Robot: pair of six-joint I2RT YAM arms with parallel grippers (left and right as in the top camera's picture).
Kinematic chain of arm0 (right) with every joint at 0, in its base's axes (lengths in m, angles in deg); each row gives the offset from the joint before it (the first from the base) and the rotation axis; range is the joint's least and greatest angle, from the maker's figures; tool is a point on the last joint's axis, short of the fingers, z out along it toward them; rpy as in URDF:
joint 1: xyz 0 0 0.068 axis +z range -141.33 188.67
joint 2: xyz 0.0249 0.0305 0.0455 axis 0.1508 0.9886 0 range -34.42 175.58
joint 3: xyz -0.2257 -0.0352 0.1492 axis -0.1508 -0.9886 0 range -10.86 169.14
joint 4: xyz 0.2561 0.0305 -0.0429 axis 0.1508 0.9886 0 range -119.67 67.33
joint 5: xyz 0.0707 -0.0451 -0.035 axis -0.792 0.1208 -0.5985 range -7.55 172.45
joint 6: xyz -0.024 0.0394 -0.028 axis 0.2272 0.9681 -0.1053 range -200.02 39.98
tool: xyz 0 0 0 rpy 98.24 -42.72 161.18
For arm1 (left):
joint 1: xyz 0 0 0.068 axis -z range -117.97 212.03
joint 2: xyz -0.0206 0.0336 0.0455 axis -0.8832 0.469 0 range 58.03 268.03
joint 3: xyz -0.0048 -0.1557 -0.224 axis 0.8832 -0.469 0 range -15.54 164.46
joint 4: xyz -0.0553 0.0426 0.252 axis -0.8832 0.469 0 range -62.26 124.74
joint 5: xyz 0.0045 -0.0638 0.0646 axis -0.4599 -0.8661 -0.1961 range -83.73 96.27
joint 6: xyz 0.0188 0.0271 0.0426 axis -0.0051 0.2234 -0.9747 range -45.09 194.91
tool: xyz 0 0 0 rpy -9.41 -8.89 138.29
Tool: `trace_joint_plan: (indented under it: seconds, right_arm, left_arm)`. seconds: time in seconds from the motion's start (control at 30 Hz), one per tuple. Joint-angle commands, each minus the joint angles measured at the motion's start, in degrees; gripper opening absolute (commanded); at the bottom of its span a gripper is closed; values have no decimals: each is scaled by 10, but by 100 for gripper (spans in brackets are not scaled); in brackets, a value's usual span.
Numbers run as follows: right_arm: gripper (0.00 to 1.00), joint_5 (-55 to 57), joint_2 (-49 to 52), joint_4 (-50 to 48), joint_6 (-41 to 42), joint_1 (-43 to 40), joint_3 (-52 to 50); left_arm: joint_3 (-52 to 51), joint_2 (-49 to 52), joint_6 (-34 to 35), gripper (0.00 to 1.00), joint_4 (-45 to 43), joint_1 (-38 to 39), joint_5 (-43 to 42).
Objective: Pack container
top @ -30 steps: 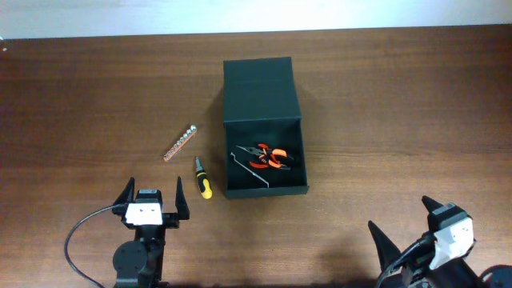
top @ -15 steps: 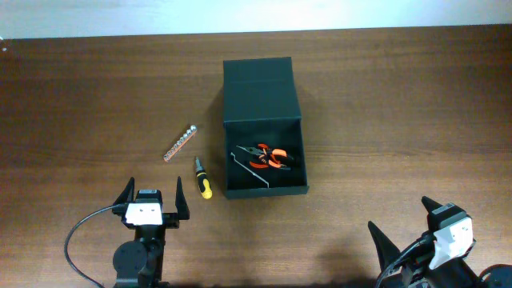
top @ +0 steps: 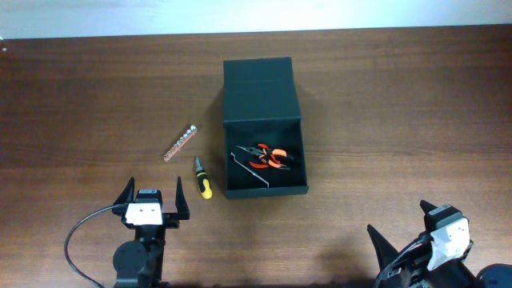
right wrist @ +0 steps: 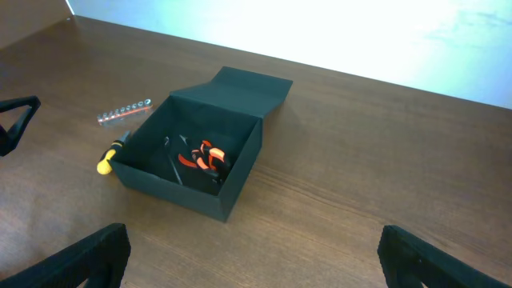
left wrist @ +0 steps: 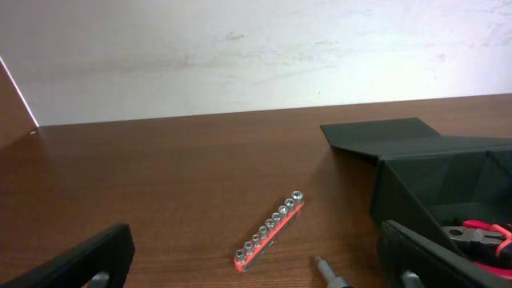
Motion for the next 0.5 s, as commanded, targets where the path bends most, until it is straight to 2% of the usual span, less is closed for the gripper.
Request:
trace_joint_plan:
  seconds: [0.0,0.33,0.47]
  right_arm:
    - [99,1,-2,-1,5,-5,-5]
    - [99,1,-2,-1,5,-5,-5]
    - [99,1,-2,-1,5,-5,-5]
  left_arm:
    - [-3,-4,1,99,0,2,-5]
    - [-3,-4,2,99,-2,2,-10]
    - [-3,-4,3,99,-37,2,-89]
